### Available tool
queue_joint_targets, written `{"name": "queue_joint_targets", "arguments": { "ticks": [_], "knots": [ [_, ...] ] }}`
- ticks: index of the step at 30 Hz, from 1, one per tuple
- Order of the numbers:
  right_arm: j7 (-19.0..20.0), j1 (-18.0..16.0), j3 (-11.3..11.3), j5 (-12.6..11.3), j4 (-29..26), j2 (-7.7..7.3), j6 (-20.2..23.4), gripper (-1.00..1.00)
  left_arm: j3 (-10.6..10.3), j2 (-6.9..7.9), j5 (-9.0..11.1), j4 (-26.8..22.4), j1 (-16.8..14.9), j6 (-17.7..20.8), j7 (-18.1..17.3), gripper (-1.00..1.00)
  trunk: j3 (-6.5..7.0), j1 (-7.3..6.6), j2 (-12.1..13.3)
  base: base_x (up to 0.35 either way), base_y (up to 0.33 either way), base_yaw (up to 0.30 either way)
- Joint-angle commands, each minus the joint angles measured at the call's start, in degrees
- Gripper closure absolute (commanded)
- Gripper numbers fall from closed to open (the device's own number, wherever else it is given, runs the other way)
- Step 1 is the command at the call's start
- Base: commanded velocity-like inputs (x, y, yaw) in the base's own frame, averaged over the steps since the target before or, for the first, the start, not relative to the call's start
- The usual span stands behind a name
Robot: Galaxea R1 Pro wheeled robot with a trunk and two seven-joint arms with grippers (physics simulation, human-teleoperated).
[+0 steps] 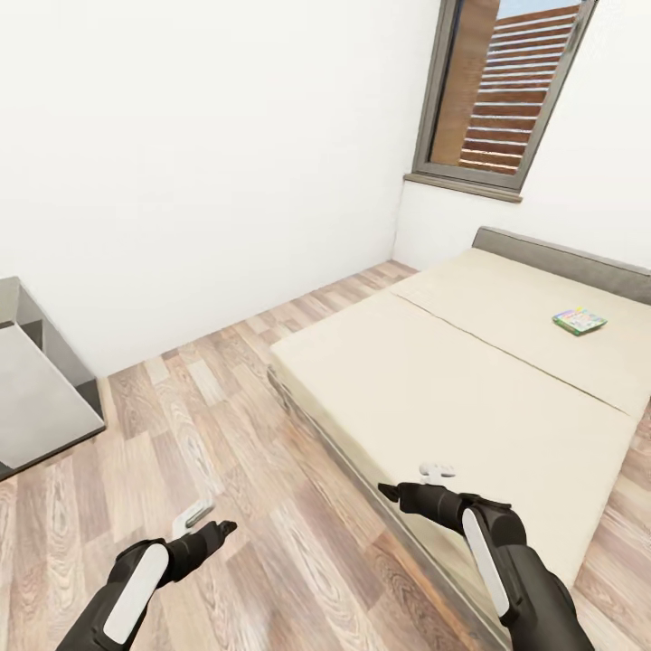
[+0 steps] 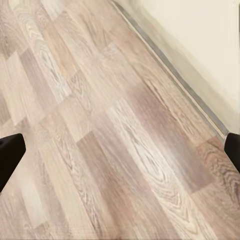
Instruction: Put all the toys in the child's room - the three board games (two on the bed and one on the table), the two jigsaw puzzles on the table, and the tennis ball on the table - inside the toy box on the table in the child's room.
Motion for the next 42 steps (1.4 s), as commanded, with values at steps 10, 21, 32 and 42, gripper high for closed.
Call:
{"name": "queue_joint_targets", "arguments": {
  "ticks": [10,21,32,42],
  "knots": [
    [0.06,-0.15,-0.35,-0.44,0.05,0.09,0.48,-1.0,-0.06,-0.07,0.66,-0.06,0.0,-0.46,0.45,-1.0,0.17,0.02,-0.02,0.22,0.17,-0.261],
    [0.06,-0.35,-0.38,-0.47,0.45,0.08,0.5,-1.0,-0.02,-0.25,0.63,0.0,0.01,-0.57,0.48,-1.0,0.27,0.02,-0.02,0.07,0.045,-0.276],
    [0.06,-0.63,-0.38,-0.45,0.75,0.08,1.3,-1.0,-0.01,-0.34,0.65,0.19,0.01,-0.59,0.49,-1.0,0.3,0.02,-0.02,0.015,0.01,-0.281],
    [-0.01,-0.89,-0.38,-0.49,0.87,-0.12,5.91,-1.0,-0.01,-0.39,0.79,0.21,0.01,-0.6,0.49,-1.0,0.29,0.02,-0.02,0.003,0.002,-0.281]
  ]
}}
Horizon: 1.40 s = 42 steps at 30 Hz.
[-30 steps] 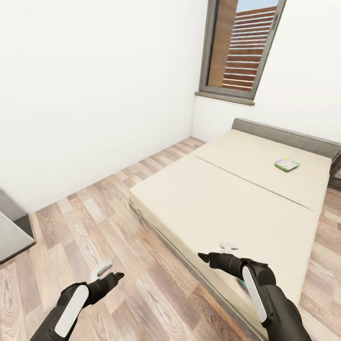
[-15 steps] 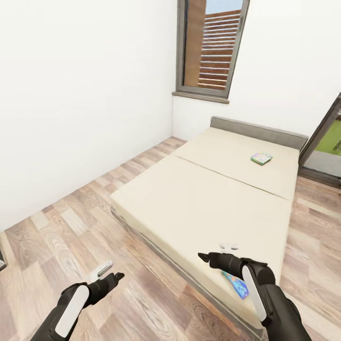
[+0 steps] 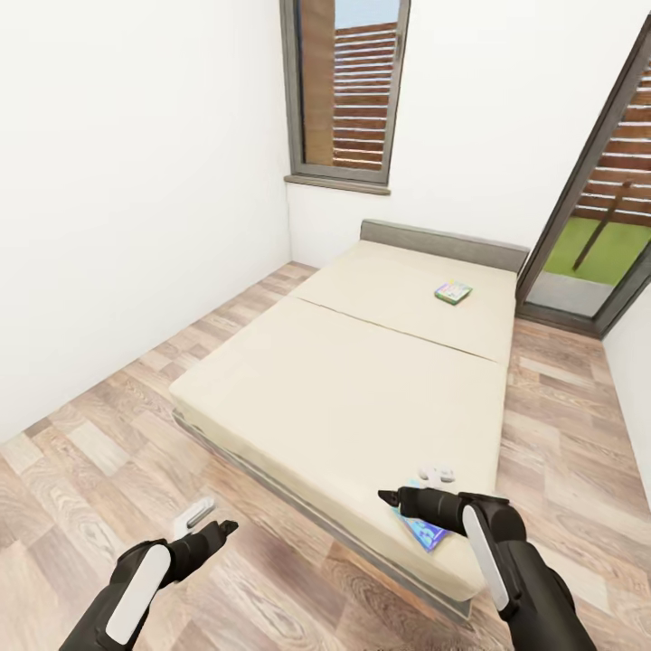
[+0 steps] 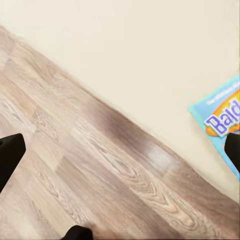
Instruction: Put all the toys in the child's room - the three board games (two on the bed and one on the table), the two jigsaw puzzles on the table, and the tennis ball on the table - inside the toy box on the table in the child's room.
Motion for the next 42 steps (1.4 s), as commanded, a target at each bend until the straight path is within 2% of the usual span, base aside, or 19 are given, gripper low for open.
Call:
{"name": "queue_joint_targets", "arguments": {
  "ticks": [1,10,27,36,42],
  "knots": [
    [0.06,-0.06,-0.12,-0.25,-0.01,-0.02,0.68,-1.0,0.03,0.01,0.64,-0.1,0.0,0.22,0.48,-1.0,-0.06,0.0,-0.03,0.001,0.001,-0.253],
    [0.11,-0.11,-0.25,-0.28,0.02,-0.39,1.58,-1.0,0.0,0.0,0.63,-0.1,0.0,0.22,0.48,-1.0,-0.13,0.0,-0.03,0.001,0.0,-0.135],
    [0.02,-0.14,-0.51,-0.39,-0.02,-0.25,2.08,-1.0,-0.06,-0.38,0.77,-0.1,-0.15,0.38,0.31,-1.0,-0.15,0.0,-0.03,0.001,0.0,-0.03],
    [-0.04,-0.47,-3.31,-0.3,0.79,0.03,2.59,-1.0,-0.06,-0.43,0.71,-0.1,-0.17,0.33,0.44,-1.0,-0.15,0.0,-0.03,0.047,0.0,-0.196],
    [-0.04,-1.94,-3.82,-0.32,3.37,-0.02,2.71,-1.0,-0.06,-0.44,0.71,-0.1,-0.18,0.32,0.47,-1.0,-0.15,0.0,-0.03,0.014,0.0,-0.269]
  ]
}}
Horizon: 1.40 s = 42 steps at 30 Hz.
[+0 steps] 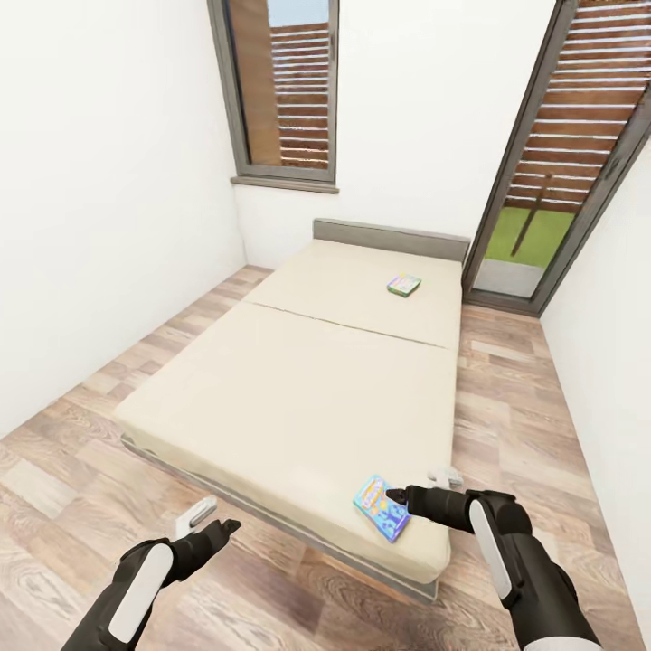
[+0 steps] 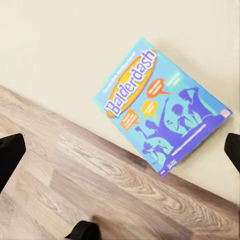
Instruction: Put all the toys in the child's room - the three board games (two on the bed and one on the table), the two jigsaw puzzles on the table, and the tennis ball on the table - inside the toy box on the table in the child's room.
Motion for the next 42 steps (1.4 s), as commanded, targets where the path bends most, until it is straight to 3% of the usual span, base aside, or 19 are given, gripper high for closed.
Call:
{"name": "queue_joint_targets", "arguments": {
  "ticks": [1,30,42],
  "knots": [
    [0.09,-0.5,-0.21,-0.22,0.95,-0.06,0.35,-1.0,0.03,0.01,0.62,-0.11,0.0,0.22,0.48,-1.0,-0.05,0.0,-0.03,0.005,0.0,-0.281],
    [0.15,-2.37,-2.28,-0.22,4.21,-0.19,2.39,-1.0,0.06,-0.44,0.67,-0.11,-0.65,0.11,0.49,-1.0,-0.05,0.0,-0.03,0.001,0.0,-0.288],
    [0.1,-2.44,-4.52,-0.23,4.28,-0.24,2.83,-1.0,-0.08,-1.69,0.17,0.37,-5.13,0.43,0.5,-1.0,-0.05,0.0,-0.03,0.156,0.0,-0.289]
  ]
}}
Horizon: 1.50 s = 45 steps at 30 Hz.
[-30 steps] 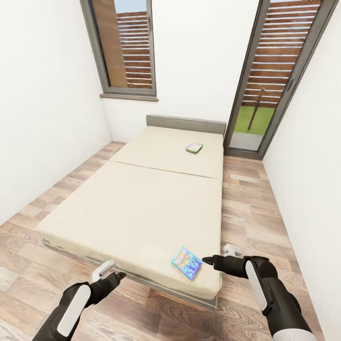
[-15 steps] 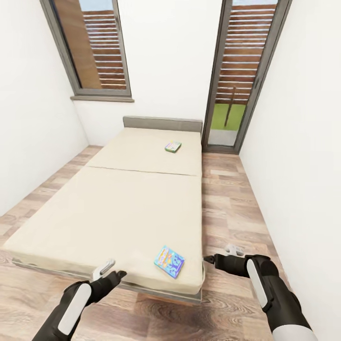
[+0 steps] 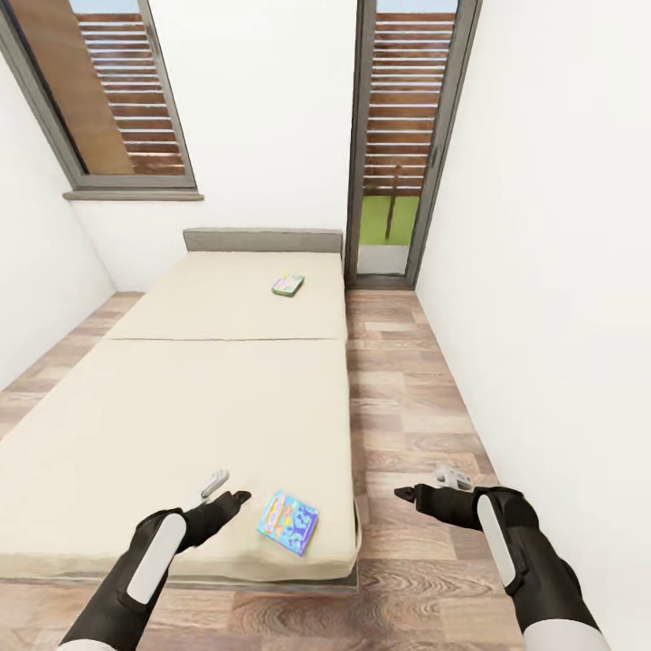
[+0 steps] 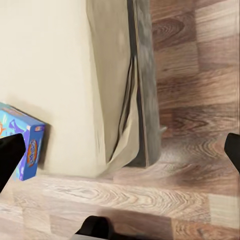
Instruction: Put all the toys in the child's room - the three board games (two on the bed and one on the table), the two jigsaw puzzles on the table, and the tennis ball on the table - inside the toy box on the table in the child's room.
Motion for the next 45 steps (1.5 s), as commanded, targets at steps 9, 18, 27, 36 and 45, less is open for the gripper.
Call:
{"name": "queue_joint_targets", "arguments": {
  "ticks": [9,18,27,36,45],
  "knots": [
    [0.05,-0.19,-0.87,-0.26,0.1,0.14,1.89,-1.0,0.07,-0.07,0.61,0.07,-2.03,0.62,0.61,-1.0,-0.05,0.03,-0.02,0.14,0.0,-0.27],
    [0.05,-0.22,-0.98,-0.2,0.22,0.4,2.19,-1.0,0.27,0.73,0.49,0.12,-2.53,1.16,1.07,-1.0,-0.05,0.03,-0.02,0.027,0.0,-0.097],
    [0.06,-0.16,-0.85,-0.03,0.25,0.53,2.25,-1.0,0.25,0.95,0.79,-0.22,-2.75,3.2,1.0,-1.0,-0.05,0.03,-0.02,0.006,0.0,-0.021],
    [0.06,-0.15,-0.69,0.12,0.26,0.56,2.26,-1.0,0.96,1.16,1.33,-0.13,-2.74,6.55,0.94,-1.0,-0.05,0.03,-0.02,0.001,0.0,-0.004],
    [0.06,-0.15,-0.55,0.23,0.26,0.56,2.26,-1.0,1.14,1.55,1.87,0.48,-2.73,7.36,0.77,-1.0,-1.31,1.56,-2.83,0.0,0.0,0.0]
  ]
}}
